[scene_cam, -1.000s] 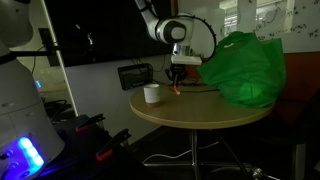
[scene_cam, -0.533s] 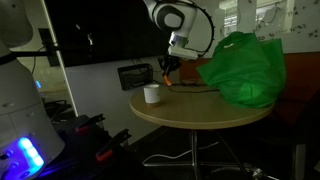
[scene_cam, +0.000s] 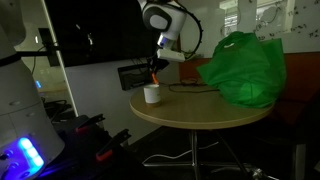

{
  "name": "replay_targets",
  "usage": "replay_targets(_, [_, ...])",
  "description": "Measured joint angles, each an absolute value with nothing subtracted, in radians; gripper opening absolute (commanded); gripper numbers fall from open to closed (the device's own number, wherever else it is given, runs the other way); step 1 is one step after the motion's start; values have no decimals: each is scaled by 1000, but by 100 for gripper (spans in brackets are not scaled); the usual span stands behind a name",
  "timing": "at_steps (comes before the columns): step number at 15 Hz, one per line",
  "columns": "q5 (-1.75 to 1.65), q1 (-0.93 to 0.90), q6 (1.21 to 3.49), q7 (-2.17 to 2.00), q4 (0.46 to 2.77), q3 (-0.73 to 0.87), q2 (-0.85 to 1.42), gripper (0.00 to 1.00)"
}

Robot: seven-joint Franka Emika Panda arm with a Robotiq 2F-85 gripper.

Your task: Place the orange marker inside the white and brown mug

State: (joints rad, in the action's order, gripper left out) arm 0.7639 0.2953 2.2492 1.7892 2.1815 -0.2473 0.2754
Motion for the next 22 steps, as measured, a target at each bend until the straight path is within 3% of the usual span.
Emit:
replay_targets(9, [847, 222, 2126, 2000, 2263, -113, 215, 5])
replay_targets(22, [903, 157, 2126, 2023, 2270, -77, 238, 5])
